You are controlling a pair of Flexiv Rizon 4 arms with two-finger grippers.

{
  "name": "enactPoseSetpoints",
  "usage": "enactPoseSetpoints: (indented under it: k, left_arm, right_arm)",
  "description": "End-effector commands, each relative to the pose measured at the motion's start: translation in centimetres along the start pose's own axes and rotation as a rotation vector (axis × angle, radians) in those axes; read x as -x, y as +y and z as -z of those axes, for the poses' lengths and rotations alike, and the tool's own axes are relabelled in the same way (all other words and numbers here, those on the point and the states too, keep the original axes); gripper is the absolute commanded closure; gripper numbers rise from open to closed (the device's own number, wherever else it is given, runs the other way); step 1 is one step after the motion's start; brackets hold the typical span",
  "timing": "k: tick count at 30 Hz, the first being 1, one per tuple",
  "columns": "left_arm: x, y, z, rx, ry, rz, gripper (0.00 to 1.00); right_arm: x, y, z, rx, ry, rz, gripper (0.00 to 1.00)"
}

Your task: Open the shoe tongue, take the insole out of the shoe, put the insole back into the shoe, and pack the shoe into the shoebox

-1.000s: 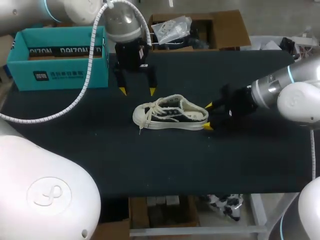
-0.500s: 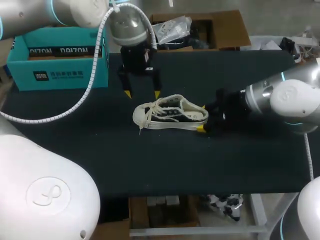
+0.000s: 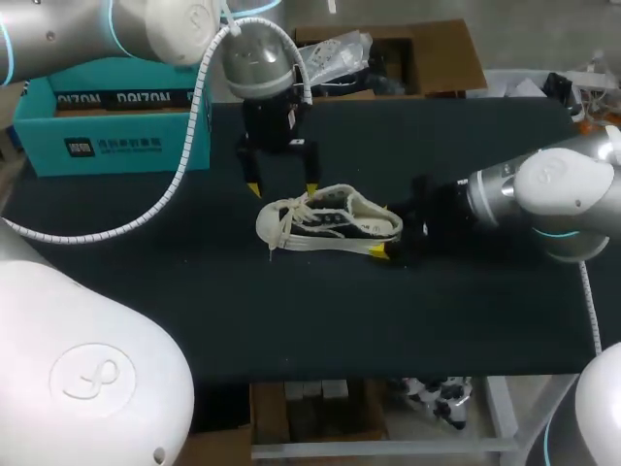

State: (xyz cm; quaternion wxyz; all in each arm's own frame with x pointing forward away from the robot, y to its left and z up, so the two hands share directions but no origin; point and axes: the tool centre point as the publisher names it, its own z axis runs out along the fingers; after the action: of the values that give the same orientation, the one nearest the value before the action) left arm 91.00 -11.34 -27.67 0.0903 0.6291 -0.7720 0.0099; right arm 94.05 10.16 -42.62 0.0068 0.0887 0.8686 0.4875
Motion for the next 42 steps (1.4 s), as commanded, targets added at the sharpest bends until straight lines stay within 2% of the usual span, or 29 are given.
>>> enactPoseSetpoints:
  k: [1,5,6,7,11,21,27,28,30,33,35,39,42]
  left_arm:
    - [-0.4,0.0,-0.3,-0.001,-0.009,0.002,0.00]
    - [-0.4,0.1,-0.3,-0.002,-0.010,0.000,0.00]
    - [-0.5,0.1,-0.3,-0.001,-0.011,-0.001,0.00]
    - [-0.5,0.1,-0.3,0.000,-0.012,-0.002,0.00]
    - [-1.2,0.0,-0.2,0.005,-0.023,-0.014,0.00]
    - [-4.8,-1.6,-0.4,0.028,-0.114,-0.042,0.00]
    - [-6.7,-3.5,-1.6,0.049,-0.154,-0.018,0.00]
    - [-6.9,-3.8,-1.9,0.058,-0.157,-0.017,0.03]
    - [-7.4,-4.4,-2.4,0.067,-0.179,0.002,0.15]
    - [-7.7,-5.1,-3.2,0.088,-0.201,0.018,0.18]
    - [-7.8,-5.4,-3.7,0.103,-0.204,0.020,0.26]
    - [-7.9,-5.6,-4.1,0.123,-0.214,0.022,0.21]
    - [-8.2,-5.6,-4.4,0.138,-0.226,0.016,0.33]
  right_arm:
    - [0.7,-0.3,-0.7,0.016,0.016,-0.002,0.00]
    - [0.7,-0.6,-0.7,0.026,0.008,-0.010,0.00]
    - [0.7,-0.7,-0.7,0.029,0.004,-0.009,0.43]
    - [0.7,-0.8,-0.6,0.030,0.002,-0.007,1.00]
    - [0.8,-0.9,-0.4,0.039,-0.001,0.009,1.00]
    - [1.8,-0.1,-0.8,0.033,0.020,0.045,1.00]
    - [1.8,-0.1,-0.8,0.033,0.020,0.045,1.00]
    - [1.8,-0.1,-0.8,0.033,0.020,0.045,1.00]
    - [1.8,-0.1,-0.8,0.033,0.020,0.045,1.00]
    - [1.8,-0.1,-0.8,0.033,0.020,0.045,1.00]
    - [1.8,-0.1,-0.8,0.033,0.020,0.045,1.00]
    - [1.8,-0.1,-0.8,0.033,0.020,0.045,1.00]
    - [1.8,-0.1,-0.8,0.033,0.020,0.045,1.00]
